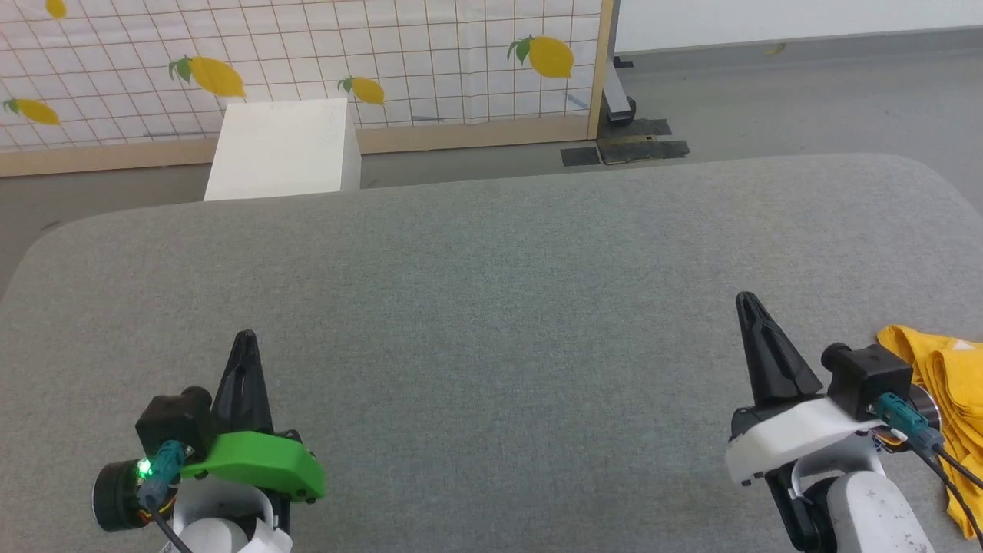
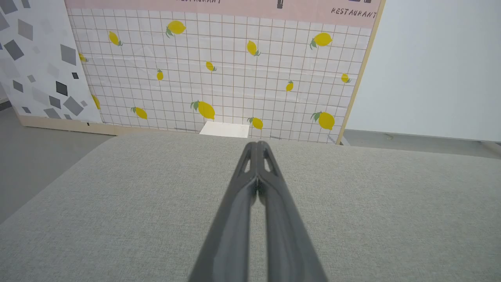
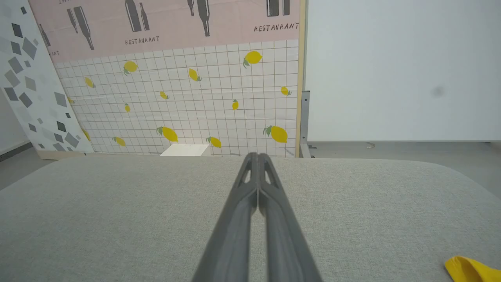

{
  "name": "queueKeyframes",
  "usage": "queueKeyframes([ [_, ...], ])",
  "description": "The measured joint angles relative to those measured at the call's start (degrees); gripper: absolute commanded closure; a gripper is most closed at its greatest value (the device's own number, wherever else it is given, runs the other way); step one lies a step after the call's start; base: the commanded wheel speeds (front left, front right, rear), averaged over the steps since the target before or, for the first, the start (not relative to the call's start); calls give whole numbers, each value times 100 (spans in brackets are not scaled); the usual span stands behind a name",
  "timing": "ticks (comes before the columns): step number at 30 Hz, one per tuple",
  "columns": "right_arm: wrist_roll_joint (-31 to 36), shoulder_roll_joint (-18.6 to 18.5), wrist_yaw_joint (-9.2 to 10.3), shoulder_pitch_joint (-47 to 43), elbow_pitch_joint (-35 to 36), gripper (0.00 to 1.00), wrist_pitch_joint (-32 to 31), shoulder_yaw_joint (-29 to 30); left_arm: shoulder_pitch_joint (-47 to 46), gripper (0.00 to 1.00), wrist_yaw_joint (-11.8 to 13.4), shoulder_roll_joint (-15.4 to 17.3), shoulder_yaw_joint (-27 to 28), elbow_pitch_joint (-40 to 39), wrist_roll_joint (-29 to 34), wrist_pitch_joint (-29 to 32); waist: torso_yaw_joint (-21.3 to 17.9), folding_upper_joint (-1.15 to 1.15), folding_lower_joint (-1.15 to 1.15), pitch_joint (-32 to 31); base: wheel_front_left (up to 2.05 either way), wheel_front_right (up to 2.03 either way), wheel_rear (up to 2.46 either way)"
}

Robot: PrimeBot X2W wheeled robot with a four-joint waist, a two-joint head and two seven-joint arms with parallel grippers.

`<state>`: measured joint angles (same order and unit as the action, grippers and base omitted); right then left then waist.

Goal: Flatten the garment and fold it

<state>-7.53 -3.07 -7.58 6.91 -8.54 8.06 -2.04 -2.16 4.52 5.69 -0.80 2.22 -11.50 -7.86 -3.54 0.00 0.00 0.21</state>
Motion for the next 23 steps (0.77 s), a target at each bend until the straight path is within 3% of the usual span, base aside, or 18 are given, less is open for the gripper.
queueKeyframes([
  [23,209,1,0,-183,257,100,-253,58,63,100,-146,-73,14,-65,347,243,111,0,0,-7,0,0,0],
])
